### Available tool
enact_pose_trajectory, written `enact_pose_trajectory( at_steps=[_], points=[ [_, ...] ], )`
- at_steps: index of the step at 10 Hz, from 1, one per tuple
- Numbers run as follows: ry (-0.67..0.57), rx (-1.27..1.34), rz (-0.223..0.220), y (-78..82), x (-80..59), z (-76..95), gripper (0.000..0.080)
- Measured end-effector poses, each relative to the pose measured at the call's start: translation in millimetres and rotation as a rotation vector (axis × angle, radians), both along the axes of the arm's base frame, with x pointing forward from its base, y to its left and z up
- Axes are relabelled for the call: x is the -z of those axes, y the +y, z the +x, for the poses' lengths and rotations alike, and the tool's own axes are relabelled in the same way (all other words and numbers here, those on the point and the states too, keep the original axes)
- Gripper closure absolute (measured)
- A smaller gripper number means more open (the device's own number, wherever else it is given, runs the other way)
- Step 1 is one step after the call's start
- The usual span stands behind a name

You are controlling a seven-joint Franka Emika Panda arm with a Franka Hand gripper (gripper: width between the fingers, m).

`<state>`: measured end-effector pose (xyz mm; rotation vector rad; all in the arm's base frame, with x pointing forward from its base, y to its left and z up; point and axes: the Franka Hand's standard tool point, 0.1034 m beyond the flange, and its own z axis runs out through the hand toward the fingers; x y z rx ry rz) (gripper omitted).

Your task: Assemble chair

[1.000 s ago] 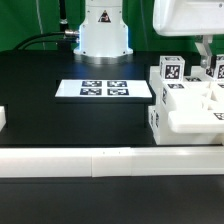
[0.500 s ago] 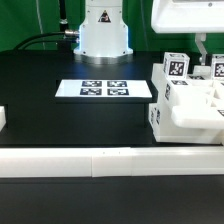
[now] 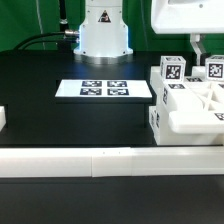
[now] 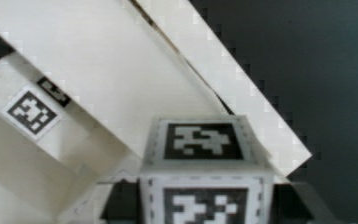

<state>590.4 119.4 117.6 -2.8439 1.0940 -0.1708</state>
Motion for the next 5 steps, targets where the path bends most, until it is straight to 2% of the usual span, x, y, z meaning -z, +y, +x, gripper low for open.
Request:
enact_pose_trajectory(
  at_steps=[1,2,3,5],
  points=[
    [-0.005,0.154,0.058,-3.0,-0.2,0.2,0.0515],
    [0.013,0.305,0.097,-3.5,0.4,-2.6,0.0515],
    [0.027,0.429,0.125,-2.1,0.7,-4.2,0.0515],
    [0.042,0.591,0.148,4.0,0.8,-5.4,0.0515]
  ],
)
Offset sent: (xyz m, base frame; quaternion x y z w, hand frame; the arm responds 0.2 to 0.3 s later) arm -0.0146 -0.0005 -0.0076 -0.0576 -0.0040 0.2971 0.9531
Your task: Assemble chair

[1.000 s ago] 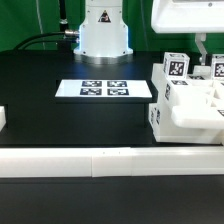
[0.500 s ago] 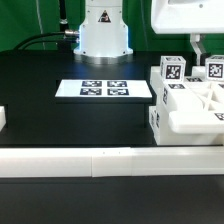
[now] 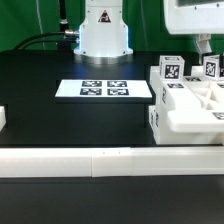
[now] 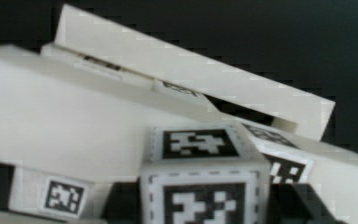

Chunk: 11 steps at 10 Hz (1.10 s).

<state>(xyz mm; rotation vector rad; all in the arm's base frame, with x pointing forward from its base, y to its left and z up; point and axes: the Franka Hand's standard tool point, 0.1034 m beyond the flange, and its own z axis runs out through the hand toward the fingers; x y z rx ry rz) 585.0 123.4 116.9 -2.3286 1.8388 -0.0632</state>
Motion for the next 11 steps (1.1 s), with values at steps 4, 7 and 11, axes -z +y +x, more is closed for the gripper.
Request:
enact_pose_trajectory(
  at_steps=[4,7,11],
  points=[
    [-0.003,-0.116,-0.012,-0.9,-2.0,2.3,0.0199],
    [-0.036,-0.35,-0.046,-1.3,-2.4,3.5,0.0153],
    [-0.008,-0.852,-0.152,-0.6,0.2,3.6,0.0151]
  ],
)
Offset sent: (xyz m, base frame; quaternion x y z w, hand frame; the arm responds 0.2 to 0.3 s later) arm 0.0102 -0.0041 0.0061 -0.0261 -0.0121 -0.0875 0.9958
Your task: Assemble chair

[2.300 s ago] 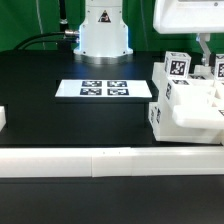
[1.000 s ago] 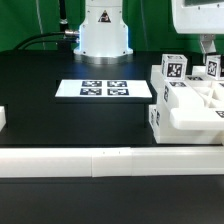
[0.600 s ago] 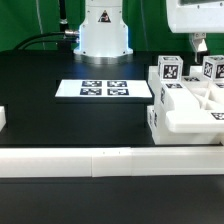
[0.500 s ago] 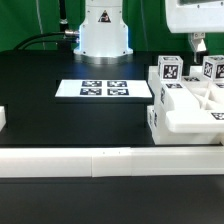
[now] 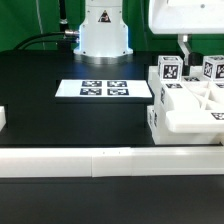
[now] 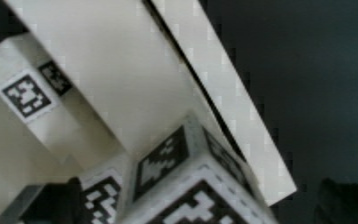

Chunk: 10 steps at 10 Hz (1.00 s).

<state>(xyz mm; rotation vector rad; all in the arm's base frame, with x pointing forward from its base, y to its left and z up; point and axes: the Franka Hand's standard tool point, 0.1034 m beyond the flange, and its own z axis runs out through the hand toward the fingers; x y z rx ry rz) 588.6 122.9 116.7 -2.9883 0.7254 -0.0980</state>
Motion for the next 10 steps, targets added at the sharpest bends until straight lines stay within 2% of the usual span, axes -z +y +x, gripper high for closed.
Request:
enact_pose_trajectory(
  at_steps=[2,5,6,7,8,9,10],
  points=[
    [0.021,-0.243,-0.04,4.0,0.7,1.0,0.0151],
    [0.009,-0.493,-0.052,-3.3,2.1,2.3,0.0151],
    [0.01,-0.495,-0.053,-4.5,2.3,2.4,0.0244],
    [0.01,-0.495,-0.053,-4.0,2.4,2.3,0.0377],
    [0.01,-0.495,-0.053,-4.0,2.5,2.2,0.0377],
    [0.01,-0.495,-0.053,-4.1,2.5,2.2,0.0515],
    [0.01,-0.493,-0.053,-4.2,2.5,2.3,0.0515]
  ],
)
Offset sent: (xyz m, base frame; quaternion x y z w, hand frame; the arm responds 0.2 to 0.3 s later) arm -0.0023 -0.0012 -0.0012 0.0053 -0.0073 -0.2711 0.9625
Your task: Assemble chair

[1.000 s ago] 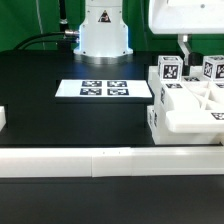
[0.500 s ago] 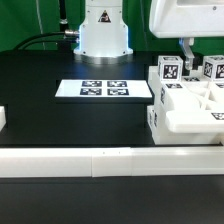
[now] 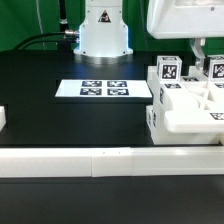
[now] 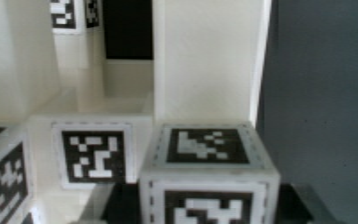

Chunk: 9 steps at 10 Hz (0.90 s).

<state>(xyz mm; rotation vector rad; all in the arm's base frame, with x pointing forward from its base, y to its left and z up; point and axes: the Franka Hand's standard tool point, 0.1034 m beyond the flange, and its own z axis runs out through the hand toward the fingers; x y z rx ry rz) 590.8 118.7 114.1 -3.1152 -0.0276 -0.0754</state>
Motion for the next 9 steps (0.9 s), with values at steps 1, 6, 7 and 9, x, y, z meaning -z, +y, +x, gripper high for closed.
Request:
enact_pose_trajectory(
  at_steps=[1,6,7,9],
  points=[
    [-0.008,0.046,0.005,-0.5,-0.2,0.7,0.0515],
    [-0.058,0.541,0.061,3.3,0.6,-2.2,0.0515],
    [-0.055,0.589,0.066,3.0,0.7,-2.1,0.0515],
    [-0.046,0.7,0.082,2.9,1.0,-2.2,0.0515]
  ],
)
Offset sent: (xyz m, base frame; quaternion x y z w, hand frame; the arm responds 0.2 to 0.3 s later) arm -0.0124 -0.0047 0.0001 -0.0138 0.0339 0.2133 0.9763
